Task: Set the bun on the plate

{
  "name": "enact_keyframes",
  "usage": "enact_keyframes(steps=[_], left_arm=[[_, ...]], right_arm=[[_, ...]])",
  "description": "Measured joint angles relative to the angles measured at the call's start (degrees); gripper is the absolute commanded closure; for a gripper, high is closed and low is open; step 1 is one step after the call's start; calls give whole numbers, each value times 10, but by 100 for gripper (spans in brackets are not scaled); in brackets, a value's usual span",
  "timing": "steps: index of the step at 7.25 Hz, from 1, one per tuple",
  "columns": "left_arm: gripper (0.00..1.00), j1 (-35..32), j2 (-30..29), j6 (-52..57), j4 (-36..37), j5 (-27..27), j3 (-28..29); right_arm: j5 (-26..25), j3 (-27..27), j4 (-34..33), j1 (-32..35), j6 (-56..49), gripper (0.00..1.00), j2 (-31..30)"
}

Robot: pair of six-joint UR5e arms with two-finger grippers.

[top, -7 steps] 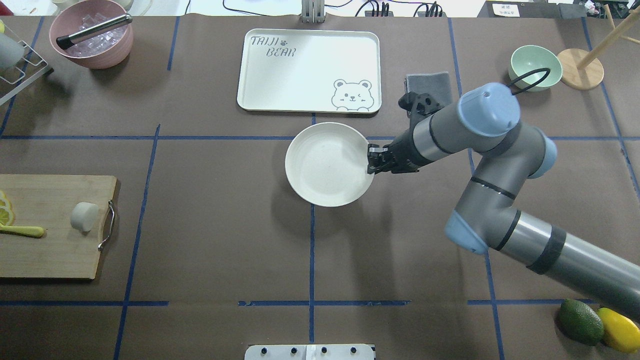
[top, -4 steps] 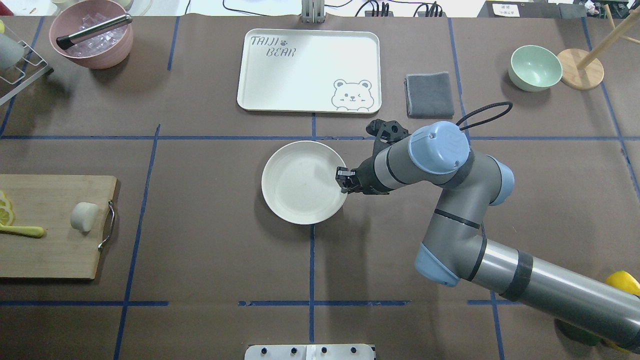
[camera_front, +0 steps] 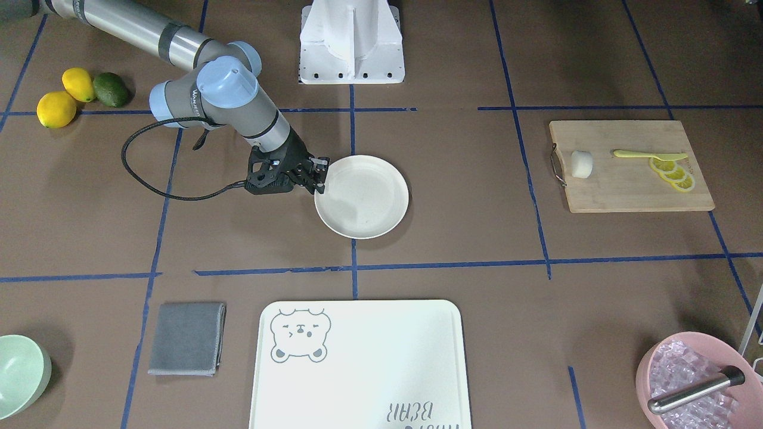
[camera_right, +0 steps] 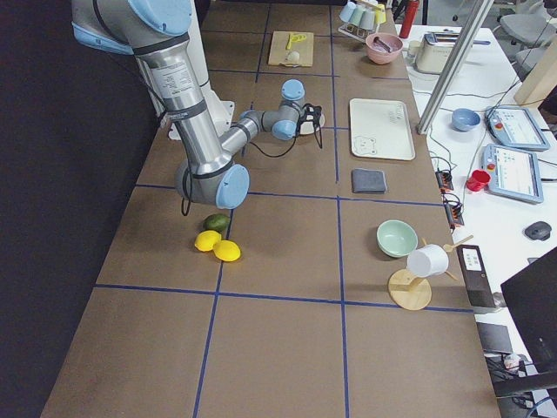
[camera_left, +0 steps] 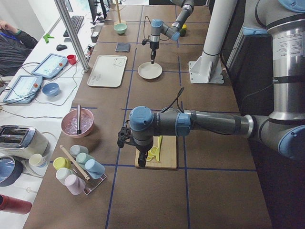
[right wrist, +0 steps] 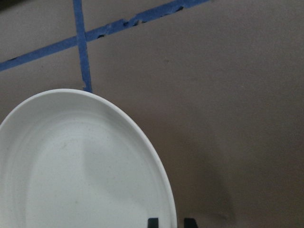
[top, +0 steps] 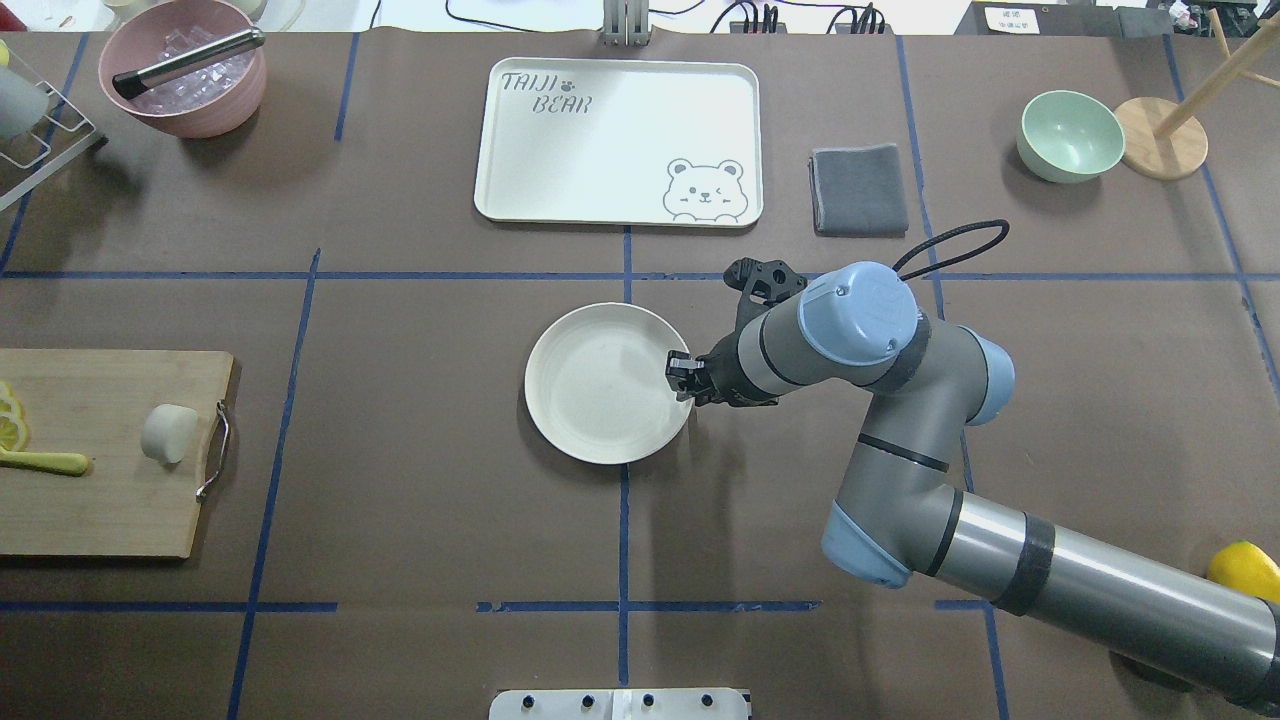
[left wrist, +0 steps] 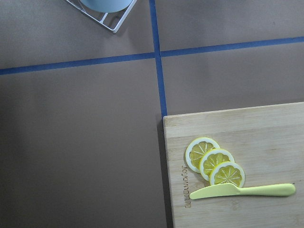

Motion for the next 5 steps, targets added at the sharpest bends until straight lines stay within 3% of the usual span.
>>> enact_keyframes(steps=[2,5], left_arm=[[0,0,0,0,0,0,0],[0,0,1,0,0,0,1]], right_arm=[[12,1,-15,22,-6,0,1],[99,29,-137,123,-112,0,0]])
